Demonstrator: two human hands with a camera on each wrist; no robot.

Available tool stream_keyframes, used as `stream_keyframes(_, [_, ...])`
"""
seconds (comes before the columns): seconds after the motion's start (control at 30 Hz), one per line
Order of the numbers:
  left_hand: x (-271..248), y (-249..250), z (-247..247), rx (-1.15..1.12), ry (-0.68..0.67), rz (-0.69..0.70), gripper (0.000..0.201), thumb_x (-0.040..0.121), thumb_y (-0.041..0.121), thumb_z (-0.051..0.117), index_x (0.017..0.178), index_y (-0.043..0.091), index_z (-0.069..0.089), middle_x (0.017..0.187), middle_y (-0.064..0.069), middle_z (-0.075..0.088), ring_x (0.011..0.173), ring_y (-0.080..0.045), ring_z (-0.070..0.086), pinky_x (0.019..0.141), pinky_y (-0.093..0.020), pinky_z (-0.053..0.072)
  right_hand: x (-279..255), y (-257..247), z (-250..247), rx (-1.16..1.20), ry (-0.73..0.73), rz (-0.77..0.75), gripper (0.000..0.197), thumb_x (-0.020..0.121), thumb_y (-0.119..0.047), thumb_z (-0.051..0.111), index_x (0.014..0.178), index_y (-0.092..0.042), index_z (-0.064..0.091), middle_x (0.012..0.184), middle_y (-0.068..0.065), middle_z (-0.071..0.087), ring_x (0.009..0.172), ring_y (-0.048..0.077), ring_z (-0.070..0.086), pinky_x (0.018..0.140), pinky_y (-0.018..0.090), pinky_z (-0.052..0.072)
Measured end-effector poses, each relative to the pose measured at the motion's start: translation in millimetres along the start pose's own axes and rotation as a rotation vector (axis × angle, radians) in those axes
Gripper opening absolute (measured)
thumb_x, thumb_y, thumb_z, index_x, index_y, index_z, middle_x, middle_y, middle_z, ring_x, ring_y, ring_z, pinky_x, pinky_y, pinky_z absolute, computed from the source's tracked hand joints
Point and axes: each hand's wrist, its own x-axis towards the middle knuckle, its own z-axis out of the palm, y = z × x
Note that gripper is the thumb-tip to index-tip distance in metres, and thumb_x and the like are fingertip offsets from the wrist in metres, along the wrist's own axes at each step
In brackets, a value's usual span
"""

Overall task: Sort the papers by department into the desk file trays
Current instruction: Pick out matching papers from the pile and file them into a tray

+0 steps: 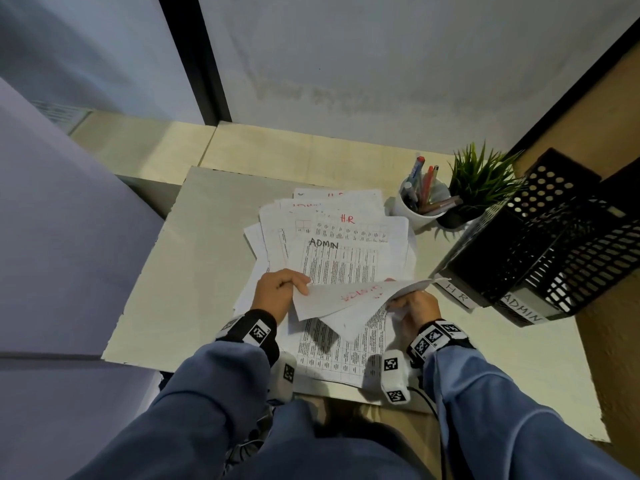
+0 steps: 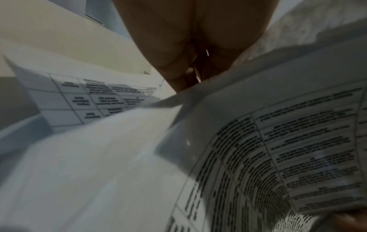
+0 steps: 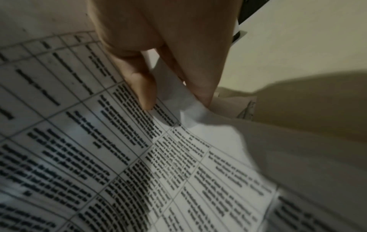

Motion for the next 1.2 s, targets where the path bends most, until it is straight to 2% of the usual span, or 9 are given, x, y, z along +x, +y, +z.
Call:
stream_keyframes(0.17, [-7.2,11.3,4.6,-0.007,-0.004,-0.102,0.044,0.066,-0.017,0.037,0.048,0.012,0.064,0.091,-0.01,0.071,0.098,-0.028,0.06,0.098,-0.04,0.044,5.1,-1.3,-7.9,-0.135,0.025,-0.027,0.019,0.061,0.016,0.048,0.056,0.002,0.06,0.048,0.009,0.061,0.071,0.033,0.059,0.063,0.038,0.052])
stream_keyframes(0.27, [-0.7,11.2,2.7,0.236,0.247,-0.127,0.029,0.083,-0.006,0.042,0.093,0.007,0.066,0.11,-0.01,0.064,0.105,-0.028,0.057,0.092,-0.031,0.043,0.4,-4.1,-7.3,-0.184,0.029,-0.031,0.024,0.066,0.017,0.041,0.053,0.001,0.053,0.034,0.0,0.055,0.06,0.029,0.055,0.053,0.028,0.045])
stream_keyframes(0.37, [4.4,9.2,3.8,0.283,0.22,-0.312,0.037,0.084,0.021,0.064,0.117,0.008,0.053,0.117,-0.01,0.059,0.108,-0.031,0.055,0.092,-0.033,0.043,0.7,-2.9,-7.8,-0.226,0.007,-0.021,0.036,0.069,0.019,0.039,0.043,-0.002,0.053,0.033,0.0,0.055,0.06,0.028,0.055,0.059,0.035,0.049])
stream_keyframes(0.5, [11.0,9.7,3.8,0.421,0.133,-0.278,0.042,0.072,0.024,0.08,0.104,0.005,0.061,0.104,-0.008,0.061,0.102,-0.029,0.058,0.089,-0.035,0.046,4.4,-0.9,-7.0,-0.287,0.002,-0.026,0.044,0.085,0.01,0.039,0.052,-0.016,0.052,0.057,0.002,0.054,0.062,0.018,0.052,0.081,0.041,0.051])
stream_keyframes(0.6, [15.0,10.4,-4.9,0.489,0.187,-0.152,0.028,0.075,0.021,0.075,0.096,0.004,0.067,0.097,-0.012,0.068,0.094,-0.032,0.062,0.083,-0.035,0.049,1.9,-4.5,-9.9,-0.261,0.033,-0.044,0.042,0.09,0.002,0.038,0.057,-0.022,0.047,0.063,-0.003,0.049,0.061,0.009,0.047,0.074,0.03,0.05])
stream_keyframes(0.77, [7.6,20.6,-12.8,0.367,0.198,0.046,0.018,0.088,0.009,0.058,0.098,0.006,0.073,0.091,-0.01,0.072,0.082,-0.025,0.062,0.076,-0.024,0.045,-12.9,-10.5,-7.0,-0.074,0.017,0.012,0.033,0.061,0.019,0.036,0.039,-0.003,0.049,0.033,0.002,0.049,0.053,0.021,0.053,0.05,0.025,0.046])
stream_keyframes(0.97, [-4.1,33.9,12.0,-0.068,-0.025,-0.095,0.032,0.073,-0.012,0.043,0.054,0.007,0.059,0.093,-0.016,0.071,0.096,-0.029,0.062,0.083,-0.032,0.048,-13.7,-7.4,-2.8,0.187,-0.004,0.05,0.018,0.05,0.014,0.039,0.048,-0.004,0.044,0.059,0.009,0.046,0.056,0.019,0.044,0.042,0.021,0.039])
stream_keyframes(1.07, [-4.1,37.0,21.5,-0.062,-0.055,-0.115,0.036,0.066,-0.006,0.041,0.044,0.019,0.056,0.07,-0.01,0.065,0.078,-0.028,0.057,0.077,-0.034,0.045,-13.1,-12.0,-4.8,0.042,0.02,0.025,0.026,0.074,0.012,0.042,0.055,-0.004,0.049,0.042,0.004,0.053,0.055,0.019,0.046,0.053,0.027,0.041])
stream_keyframes(1.2, [-9.0,52.0,20.4,-0.063,-0.026,-0.146,0.05,0.07,-0.012,0.036,0.034,0.02,0.046,0.04,0.007,0.042,0.055,-0.02,0.037,0.053,-0.023,0.028,-13.1,-12.5,-2.6,0.157,0.011,-0.023,0.018,0.069,0.017,0.049,0.06,0.001,0.051,0.042,0.0,0.056,0.054,0.02,0.046,0.046,0.018,0.042])
